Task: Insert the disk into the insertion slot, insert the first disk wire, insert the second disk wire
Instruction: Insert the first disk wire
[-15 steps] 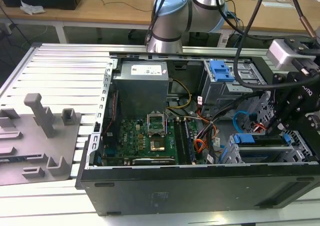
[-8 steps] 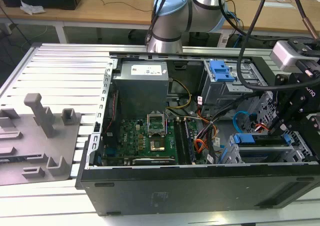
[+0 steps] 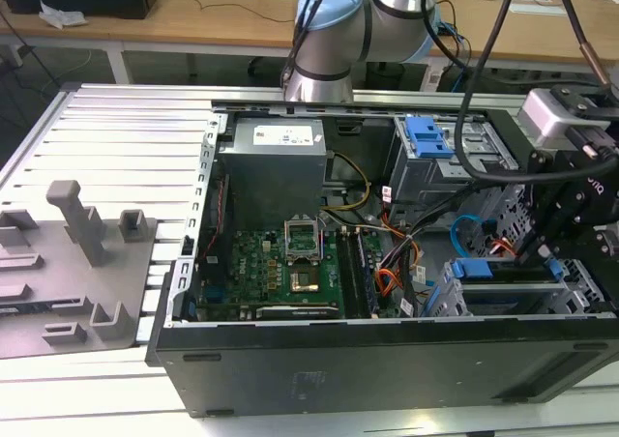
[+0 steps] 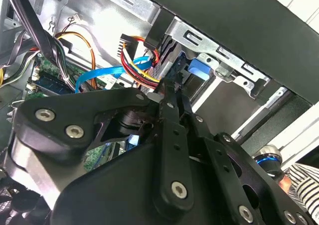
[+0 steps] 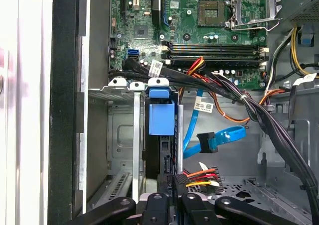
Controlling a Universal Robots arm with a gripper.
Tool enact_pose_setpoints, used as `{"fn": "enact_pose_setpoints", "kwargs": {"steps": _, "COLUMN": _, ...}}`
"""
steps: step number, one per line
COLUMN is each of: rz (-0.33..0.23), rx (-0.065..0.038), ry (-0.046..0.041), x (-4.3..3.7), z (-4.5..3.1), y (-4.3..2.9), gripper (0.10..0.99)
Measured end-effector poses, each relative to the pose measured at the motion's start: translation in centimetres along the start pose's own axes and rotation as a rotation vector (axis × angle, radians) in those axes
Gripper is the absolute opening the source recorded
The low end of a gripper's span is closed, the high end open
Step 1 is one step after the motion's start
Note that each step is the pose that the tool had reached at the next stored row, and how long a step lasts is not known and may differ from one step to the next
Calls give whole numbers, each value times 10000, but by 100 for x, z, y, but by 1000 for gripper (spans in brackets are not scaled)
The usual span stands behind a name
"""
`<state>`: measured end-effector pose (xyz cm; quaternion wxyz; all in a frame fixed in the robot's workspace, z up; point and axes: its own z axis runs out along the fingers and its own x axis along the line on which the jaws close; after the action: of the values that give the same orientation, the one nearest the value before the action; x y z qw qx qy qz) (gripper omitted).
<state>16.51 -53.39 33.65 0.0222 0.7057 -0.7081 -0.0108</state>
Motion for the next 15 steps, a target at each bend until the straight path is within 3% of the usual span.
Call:
{"fn": "enact_pose_setpoints", "kwargs": {"steps": 5, "rz": 2, "rx": -4, "ry": -7, "x": 0, "z": 27, "y": 0, "gripper": 165}}
{"fn": "enact_pose_setpoints", "kwargs": {"steps": 6, "rz": 6, "rx": -4, "ry": -27, "x": 0, "z": 38, "y": 2, "gripper": 235}}
{"fn": "enact_pose_setpoints", "kwargs": {"steps": 7, "rz": 2, "rx": -2, "ry": -5, "x": 0, "z": 25, "y": 0, "gripper": 235}}
{"fn": "enact_pose_setpoints", "kwargs": {"steps": 9, "rz": 2, "rx": -2, "ry": -3, "x": -2, "z": -150, "y": 8, "gripper": 235}}
{"fn": "enact_pose_setpoints", "kwargs": {"steps": 11, "rz": 2, "rx": -2, "ry": -2, "x": -48, "z": -279, "y": 14, "gripper": 224}}
{"fn": "enact_pose_setpoints", "kwargs": {"steps": 12, "rz": 2, "rx": -2, "ry": -2, "x": -64, "z": -315, "y": 16, "gripper": 224}}
{"fn": "enact_pose_setpoints", "kwargs": {"steps": 14, "rz": 2, "rx": -2, "ry": -1, "x": -94, "z": -392, "y": 20, "gripper": 106}}
{"fn": "enact_pose_setpoints", "kwargs": {"steps": 15, "rz": 2, "rx": -2, "ry": -1, "x": -103, "z": -418, "y": 21, "gripper": 106}}
